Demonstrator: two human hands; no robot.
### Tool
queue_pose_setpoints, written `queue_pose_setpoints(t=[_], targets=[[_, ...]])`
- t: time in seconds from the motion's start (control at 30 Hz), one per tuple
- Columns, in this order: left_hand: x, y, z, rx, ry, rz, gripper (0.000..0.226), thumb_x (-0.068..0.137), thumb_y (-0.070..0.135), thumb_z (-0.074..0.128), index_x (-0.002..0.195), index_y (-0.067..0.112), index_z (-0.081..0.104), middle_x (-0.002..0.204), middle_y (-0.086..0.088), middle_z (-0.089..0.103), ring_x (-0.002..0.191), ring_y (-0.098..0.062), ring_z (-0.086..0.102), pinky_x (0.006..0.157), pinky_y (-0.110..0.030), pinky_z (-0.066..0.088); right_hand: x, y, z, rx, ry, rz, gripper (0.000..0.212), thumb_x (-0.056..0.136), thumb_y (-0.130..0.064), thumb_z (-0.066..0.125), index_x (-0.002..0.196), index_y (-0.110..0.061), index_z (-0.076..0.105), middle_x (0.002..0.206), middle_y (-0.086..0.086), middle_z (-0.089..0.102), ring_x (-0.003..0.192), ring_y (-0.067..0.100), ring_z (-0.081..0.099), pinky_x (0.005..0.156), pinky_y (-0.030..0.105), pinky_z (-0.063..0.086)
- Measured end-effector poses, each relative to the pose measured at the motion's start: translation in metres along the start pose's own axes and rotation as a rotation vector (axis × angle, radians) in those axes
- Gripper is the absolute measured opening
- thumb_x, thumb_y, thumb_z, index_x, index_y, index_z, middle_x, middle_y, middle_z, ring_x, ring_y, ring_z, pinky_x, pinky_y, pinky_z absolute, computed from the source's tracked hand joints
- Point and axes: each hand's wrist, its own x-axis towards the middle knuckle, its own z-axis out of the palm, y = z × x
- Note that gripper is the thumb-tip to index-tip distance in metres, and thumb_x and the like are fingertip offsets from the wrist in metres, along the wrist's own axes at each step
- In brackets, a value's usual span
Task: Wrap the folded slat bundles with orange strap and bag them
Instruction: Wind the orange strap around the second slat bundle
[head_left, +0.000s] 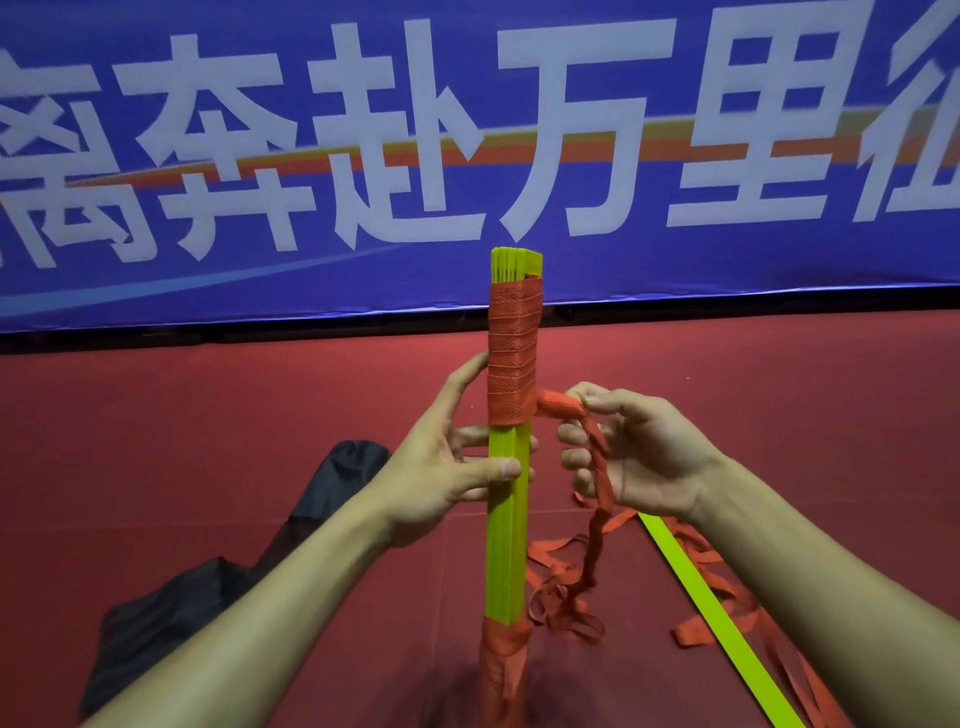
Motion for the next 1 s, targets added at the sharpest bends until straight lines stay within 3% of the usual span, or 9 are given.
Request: queue_pose_setpoints(t=[0.13, 0.23, 0.4, 0.5, 0.6, 0.73, 0.83, 1.0], targets=[[0.000, -0.001, -0.001, 0.016, 0.006, -0.007, 0.086, 0.072, 0.009, 0.075, 0.115, 0.077, 0.043, 0.105, -0.012, 0.075, 0.095, -0.033, 0.074, 0.076, -0.041, 0.060, -0.004, 0.000, -0.002, -0.010, -0.009, -0.026, 0.047, 0.050, -0.007, 0.090, 0.087, -0.010, 0.061, 0.080, 0.011, 0.061, 0.064, 0.020, 0.061, 0.057, 0.035, 0.055], [0.000, -0.003, -0.002, 0.040, 0.014, -0.020, 0.088, 0.071, 0.009, 0.075, 0.121, 0.072, 0.040, 0.105, -0.013, 0.075, 0.096, -0.033, 0.074, 0.077, -0.040, 0.059, -0.005, 0.000, 0.000, -0.036, 0.018, -0.022, 0.049, 0.051, -0.004, 0.092, 0.088, -0.011, 0.060, 0.074, 0.011, 0.058, 0.057, 0.016, 0.057, 0.054, 0.033, 0.055], [-0.001, -0.006, -0.005, 0.066, 0.031, -0.048, 0.088, 0.073, 0.007, 0.076, 0.123, 0.068, 0.038, 0.106, -0.012, 0.075, 0.095, -0.030, 0.074, 0.073, -0.035, 0.058, -0.006, -0.003, 0.008, -0.145, 0.117, 0.008, 0.022, 0.070, -0.002, 0.068, 0.082, -0.016, 0.056, 0.067, 0.005, 0.048, 0.052, 0.013, 0.049, 0.045, 0.026, 0.051], [0.000, -0.007, -0.003, 0.087, 0.055, -0.051, 0.091, 0.081, -0.005, 0.073, 0.119, 0.072, 0.043, 0.103, -0.013, 0.075, 0.090, -0.026, 0.074, 0.069, -0.035, 0.059, -0.005, -0.003, 0.011, -0.177, 0.167, 0.038, 0.020, 0.078, -0.003, 0.064, 0.076, -0.018, 0.051, 0.065, 0.004, 0.045, 0.053, 0.014, 0.048, 0.046, 0.027, 0.050], [0.002, -0.008, 0.003, 0.097, 0.078, -0.037, 0.092, 0.083, -0.008, 0.072, 0.115, 0.075, 0.047, 0.097, -0.010, 0.075, 0.090, -0.023, 0.071, 0.074, -0.042, 0.060, 0.000, 0.001, 0.015, -0.373, 0.300, 0.000, 0.026, 0.089, -0.004, 0.056, 0.069, -0.018, 0.049, 0.062, 0.005, 0.045, 0.053, 0.016, 0.050, 0.054, 0.033, 0.054], [0.004, -0.008, 0.009, 0.099, 0.128, -0.012, 0.092, 0.083, -0.008, 0.073, 0.116, 0.073, 0.047, 0.094, -0.008, 0.075, 0.086, -0.017, 0.070, 0.068, -0.034, 0.059, 0.006, 0.005, 0.025, -0.618, 0.463, -0.172, 0.026, 0.091, -0.004, 0.063, 0.071, -0.011, 0.047, 0.056, 0.001, 0.052, 0.053, 0.018, 0.054, 0.060, 0.045, 0.059], [0.005, -0.007, 0.012, 0.121, 0.157, 0.016, 0.091, 0.084, -0.008, 0.073, 0.127, 0.067, 0.044, 0.100, -0.008, 0.075, 0.080, -0.017, 0.071, 0.067, -0.029, 0.057, 0.003, 0.007, 0.030, -0.599, 0.434, -0.237, 0.022, 0.091, -0.011, 0.067, 0.079, -0.007, 0.049, 0.056, 0.008, 0.049, 0.049, 0.019, 0.054, 0.056, 0.040, 0.058], [0.007, -0.007, 0.018, 0.244, 0.234, 0.062, 0.093, 0.078, -0.002, 0.080, 0.137, 0.059, 0.040, 0.104, 0.006, 0.074, 0.090, -0.018, 0.071, 0.068, -0.032, 0.060, 0.006, 0.016, 0.036, -0.674, 0.471, -0.368, 0.035, 0.082, -0.019, 0.078, 0.075, -0.002, 0.048, 0.051, 0.011, 0.049, 0.042, 0.020, 0.045, 0.042, 0.027, 0.043]])
